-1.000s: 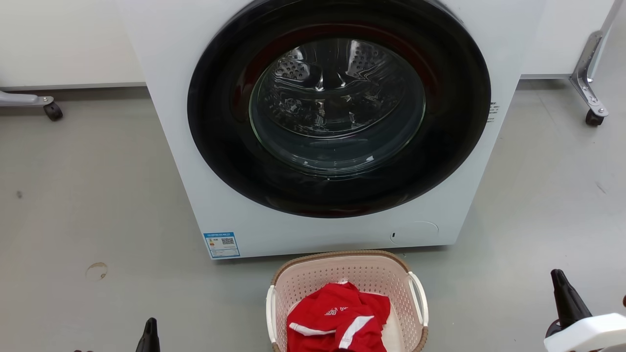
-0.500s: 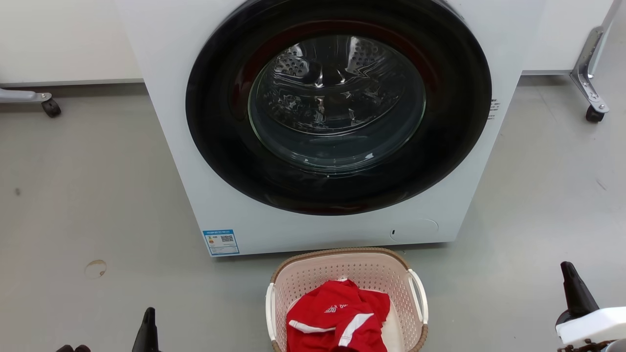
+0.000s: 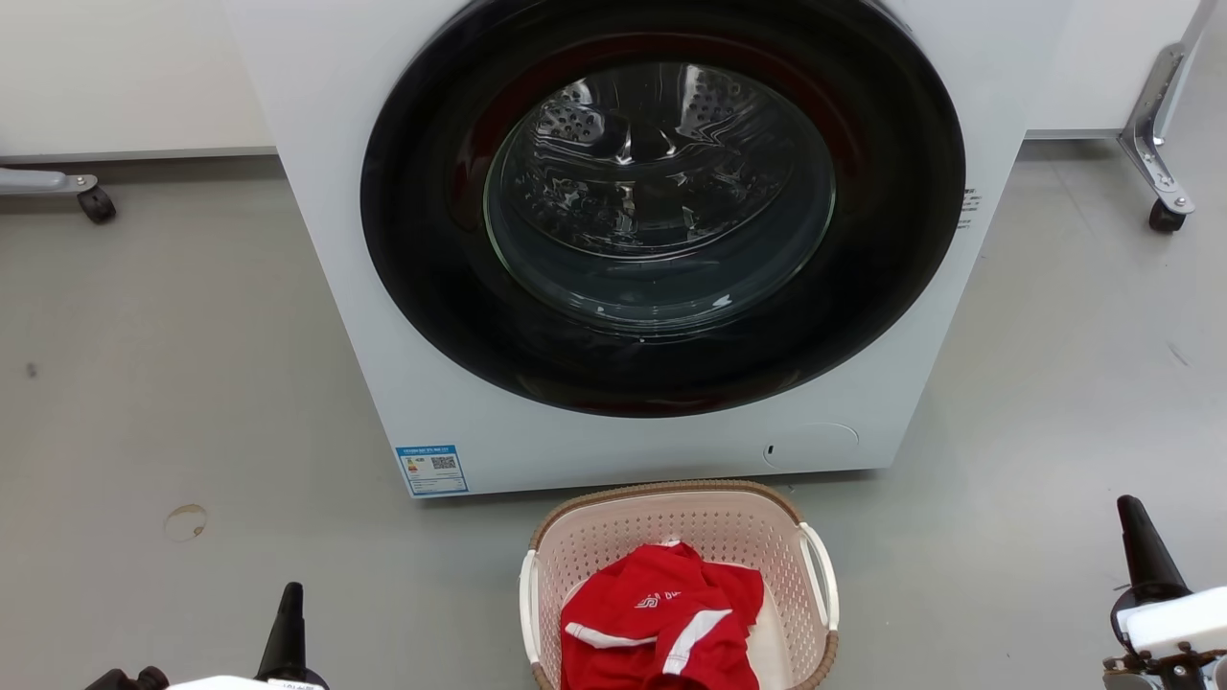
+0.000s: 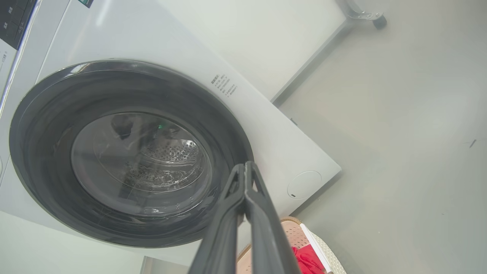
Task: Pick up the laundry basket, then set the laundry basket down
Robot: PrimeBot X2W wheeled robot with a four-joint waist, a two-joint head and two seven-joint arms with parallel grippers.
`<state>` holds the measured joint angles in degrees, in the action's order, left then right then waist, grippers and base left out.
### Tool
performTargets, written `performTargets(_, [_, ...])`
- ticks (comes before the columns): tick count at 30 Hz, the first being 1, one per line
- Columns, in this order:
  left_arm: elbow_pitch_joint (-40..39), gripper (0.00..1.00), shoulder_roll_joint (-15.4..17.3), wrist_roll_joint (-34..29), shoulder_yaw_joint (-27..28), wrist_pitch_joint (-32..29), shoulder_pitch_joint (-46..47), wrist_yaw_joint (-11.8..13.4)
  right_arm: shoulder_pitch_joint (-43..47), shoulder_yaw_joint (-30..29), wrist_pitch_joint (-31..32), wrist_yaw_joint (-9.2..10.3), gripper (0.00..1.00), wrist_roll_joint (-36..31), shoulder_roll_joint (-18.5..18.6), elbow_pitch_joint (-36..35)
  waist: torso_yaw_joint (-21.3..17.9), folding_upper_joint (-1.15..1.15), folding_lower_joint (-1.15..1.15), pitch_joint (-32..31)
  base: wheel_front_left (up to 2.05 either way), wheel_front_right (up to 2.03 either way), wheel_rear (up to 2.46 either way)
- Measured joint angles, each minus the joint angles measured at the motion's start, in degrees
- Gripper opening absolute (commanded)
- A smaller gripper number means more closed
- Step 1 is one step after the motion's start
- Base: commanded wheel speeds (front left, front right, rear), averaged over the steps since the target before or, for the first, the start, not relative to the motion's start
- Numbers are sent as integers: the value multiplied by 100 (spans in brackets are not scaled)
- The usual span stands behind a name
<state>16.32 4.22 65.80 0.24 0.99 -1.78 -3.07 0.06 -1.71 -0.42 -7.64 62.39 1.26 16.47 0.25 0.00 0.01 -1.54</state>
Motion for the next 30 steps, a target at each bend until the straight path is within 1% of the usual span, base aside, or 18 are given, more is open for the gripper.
performTargets(13, [-15, 0, -69, 739, 120, -211, 130, -82, -67, -157, 203, 1, 0, 845, -1, -5, -7, 0, 0, 50, 0, 0, 0])
performTargets(15, [-18, 0, -78, 840, 137, -256, 133, -130, -119, -185, 242, 1, 0, 950, 0, -21, -8, 0, 0, 57, 0, 0, 0])
performTargets(30, [-34, 0, -119, 1766, 300, -482, 337, -254, -229, -378, 458, 2, 0, 1986, 0, -44, -17, 0, 0, 119, 0, 0, 0])
